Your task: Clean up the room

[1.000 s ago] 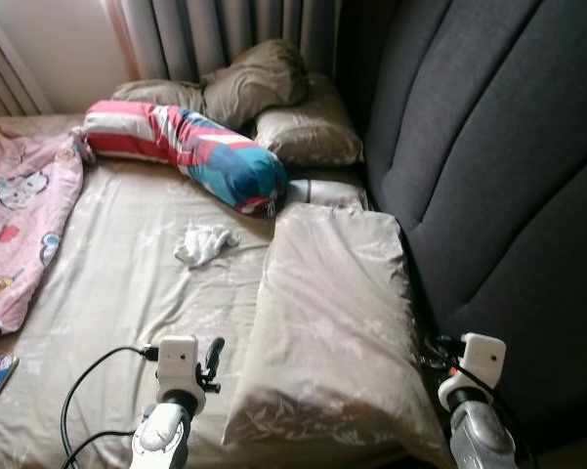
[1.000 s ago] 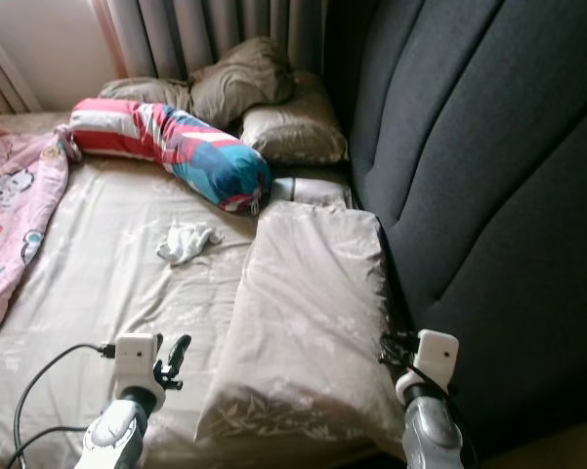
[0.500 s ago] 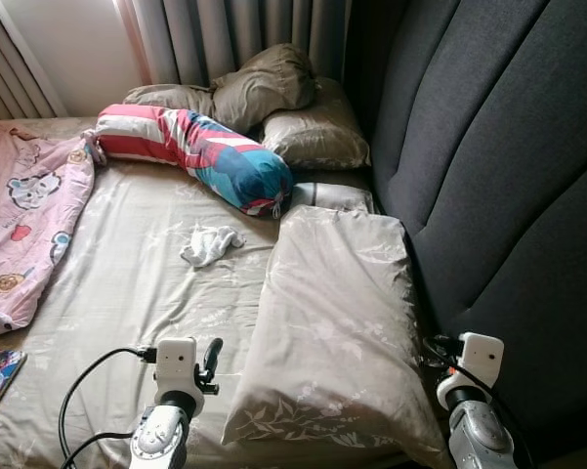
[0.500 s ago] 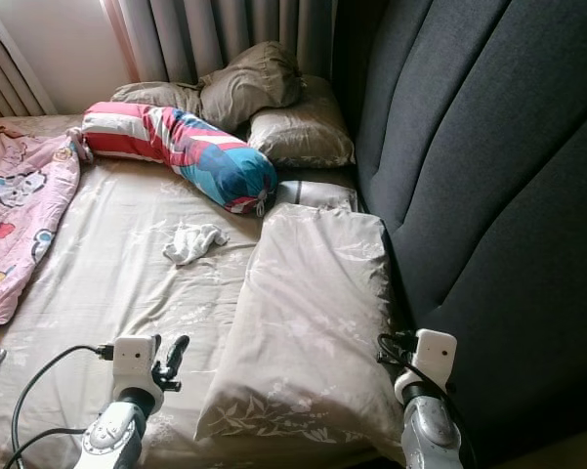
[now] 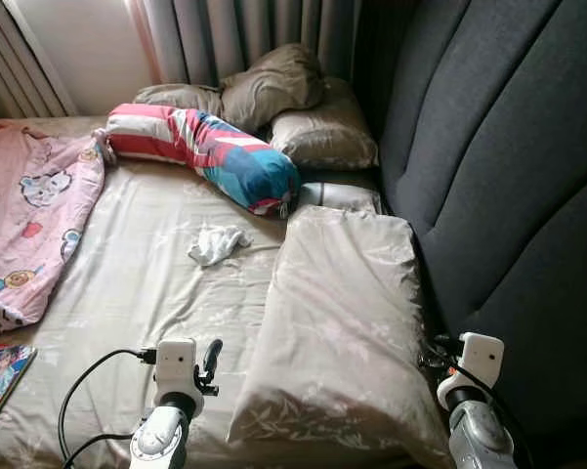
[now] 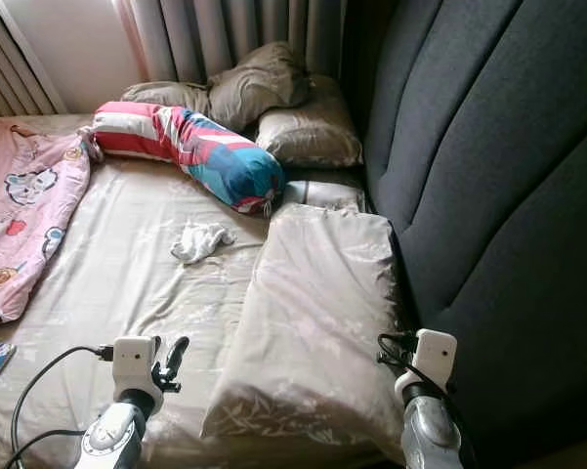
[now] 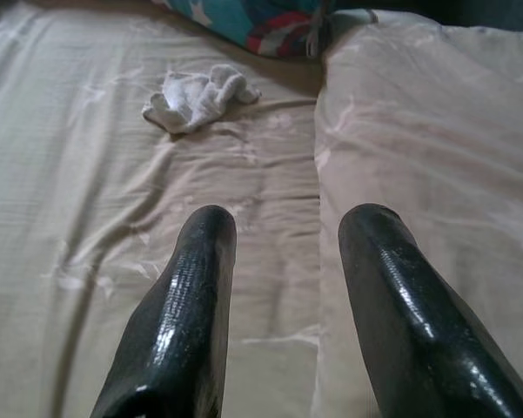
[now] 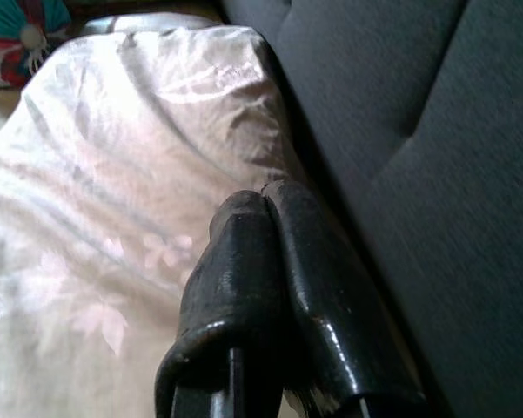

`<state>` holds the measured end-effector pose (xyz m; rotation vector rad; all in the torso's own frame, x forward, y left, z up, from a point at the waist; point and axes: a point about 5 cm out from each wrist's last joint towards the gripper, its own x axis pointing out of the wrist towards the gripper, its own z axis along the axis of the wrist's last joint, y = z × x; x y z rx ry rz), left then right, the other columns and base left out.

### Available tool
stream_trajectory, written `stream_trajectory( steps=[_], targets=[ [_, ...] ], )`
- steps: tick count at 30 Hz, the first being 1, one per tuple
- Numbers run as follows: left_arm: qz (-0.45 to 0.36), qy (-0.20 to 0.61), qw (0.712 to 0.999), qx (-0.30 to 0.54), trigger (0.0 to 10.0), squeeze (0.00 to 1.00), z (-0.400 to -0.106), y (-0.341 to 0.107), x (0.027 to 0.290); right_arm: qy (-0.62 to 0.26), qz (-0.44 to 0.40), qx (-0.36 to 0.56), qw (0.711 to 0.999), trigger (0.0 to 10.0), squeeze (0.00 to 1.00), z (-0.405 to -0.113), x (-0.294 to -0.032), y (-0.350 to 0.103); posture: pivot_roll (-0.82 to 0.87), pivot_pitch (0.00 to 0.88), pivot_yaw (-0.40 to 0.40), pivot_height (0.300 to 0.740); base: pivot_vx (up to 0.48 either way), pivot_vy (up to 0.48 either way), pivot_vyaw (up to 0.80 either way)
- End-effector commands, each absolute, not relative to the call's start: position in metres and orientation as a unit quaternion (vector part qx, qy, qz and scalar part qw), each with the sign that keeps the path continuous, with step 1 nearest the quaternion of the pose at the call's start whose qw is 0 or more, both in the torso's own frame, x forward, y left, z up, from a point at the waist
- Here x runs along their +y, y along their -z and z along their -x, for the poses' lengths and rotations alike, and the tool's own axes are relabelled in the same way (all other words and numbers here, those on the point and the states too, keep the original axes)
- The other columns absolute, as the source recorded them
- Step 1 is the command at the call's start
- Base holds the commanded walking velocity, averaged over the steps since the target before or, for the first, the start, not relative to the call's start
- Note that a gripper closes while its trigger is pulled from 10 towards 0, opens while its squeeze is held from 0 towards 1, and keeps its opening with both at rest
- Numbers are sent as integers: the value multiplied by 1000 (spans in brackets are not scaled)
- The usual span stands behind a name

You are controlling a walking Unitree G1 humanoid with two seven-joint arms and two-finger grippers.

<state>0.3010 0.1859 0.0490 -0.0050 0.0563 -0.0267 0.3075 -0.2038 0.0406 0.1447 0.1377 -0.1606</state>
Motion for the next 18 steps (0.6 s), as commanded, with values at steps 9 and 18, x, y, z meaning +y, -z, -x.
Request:
stream_trajectory(
  steps=[9,18],
  targets=[
    [2,8,999,43,10000,0,-297,-43,190,82,-75,80,991,10000,0,-304,-203,-35,-29,205,-16,740,310,0,-332],
    [3,8,999,40,10000,0,-298,-44,189,82,-70,81,991,10000,0,-306,-203,-36,-27,195,-16,740,34,0,0]
  ],
)
